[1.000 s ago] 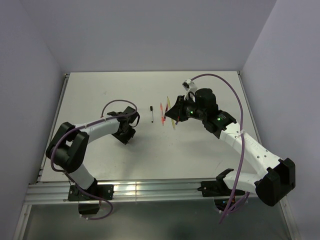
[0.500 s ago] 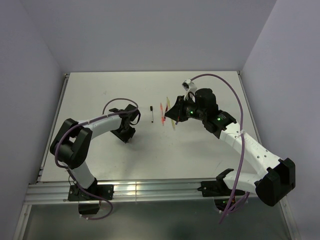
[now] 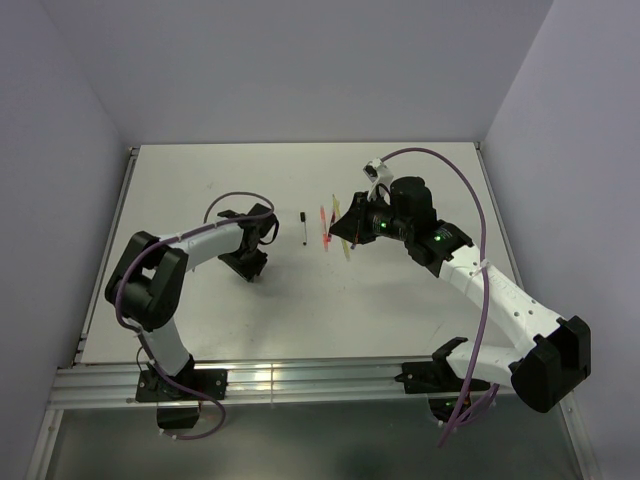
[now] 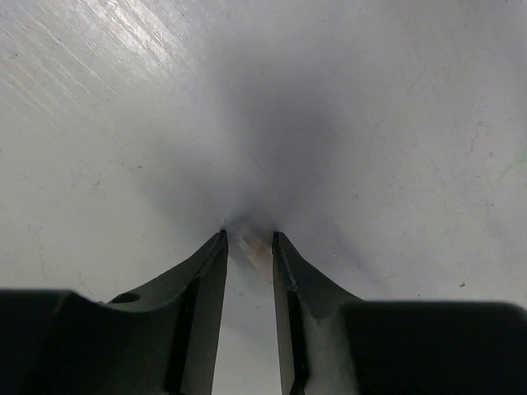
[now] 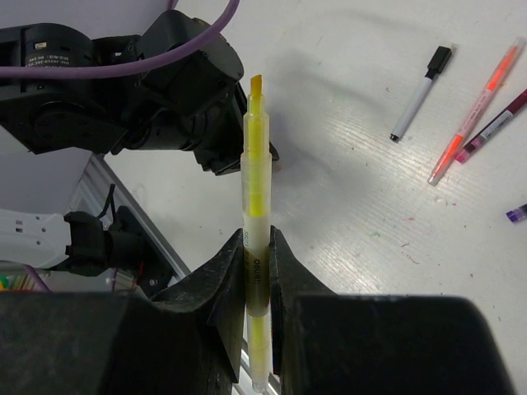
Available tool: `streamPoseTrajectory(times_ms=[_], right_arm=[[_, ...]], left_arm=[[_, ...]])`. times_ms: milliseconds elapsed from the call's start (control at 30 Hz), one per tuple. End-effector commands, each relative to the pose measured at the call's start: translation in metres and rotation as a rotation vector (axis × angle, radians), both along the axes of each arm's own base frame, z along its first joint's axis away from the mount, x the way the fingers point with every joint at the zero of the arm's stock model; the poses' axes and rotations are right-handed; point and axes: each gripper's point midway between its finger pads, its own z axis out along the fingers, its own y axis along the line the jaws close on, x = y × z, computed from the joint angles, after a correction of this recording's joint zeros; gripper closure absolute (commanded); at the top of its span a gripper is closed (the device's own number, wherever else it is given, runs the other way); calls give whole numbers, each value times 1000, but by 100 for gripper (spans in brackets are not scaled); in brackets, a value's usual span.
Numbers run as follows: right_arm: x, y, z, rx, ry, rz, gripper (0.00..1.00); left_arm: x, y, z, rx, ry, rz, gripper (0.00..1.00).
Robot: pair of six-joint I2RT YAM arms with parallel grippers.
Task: Insert the pens into the pen caps
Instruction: Insert the pen cap onto the pen.
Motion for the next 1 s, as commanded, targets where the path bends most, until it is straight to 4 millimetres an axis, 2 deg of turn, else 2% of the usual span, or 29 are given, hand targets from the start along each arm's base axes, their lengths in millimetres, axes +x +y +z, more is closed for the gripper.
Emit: streamPoseTrajectory(times_ms=[0,200,300,567,733,767,800,900,967], right_arm=[[0,1,17,29,-58,15,100],[0,0,18,27,-59,14,100],[0,0,17,25,-57,13,100],[2,0,17,22,-58,8,100],[1,0,16,22,-58,9,100],[1,0,16,21,-56,9,100],[1,0,17,23,-57,10,100],[2,1,15,22,-52,11,100],[2,2,14,21,-47,16,100]], left_arm=[[-13,27,-38,116,74,4,67],[-13,19,-44,88,82,-6,68],[-11,14,-44,86,82,-8,58],[-15,6,-51,67,91,-13,66],[-16,0,-58,51,101,-23,74],[-16,-1,-59,46,102,-25,76],[-15,-3,-59,40,100,-29,85],[-13,-10,-58,15,94,-51,100],[-6,-16,-49,-13,64,-68,99]])
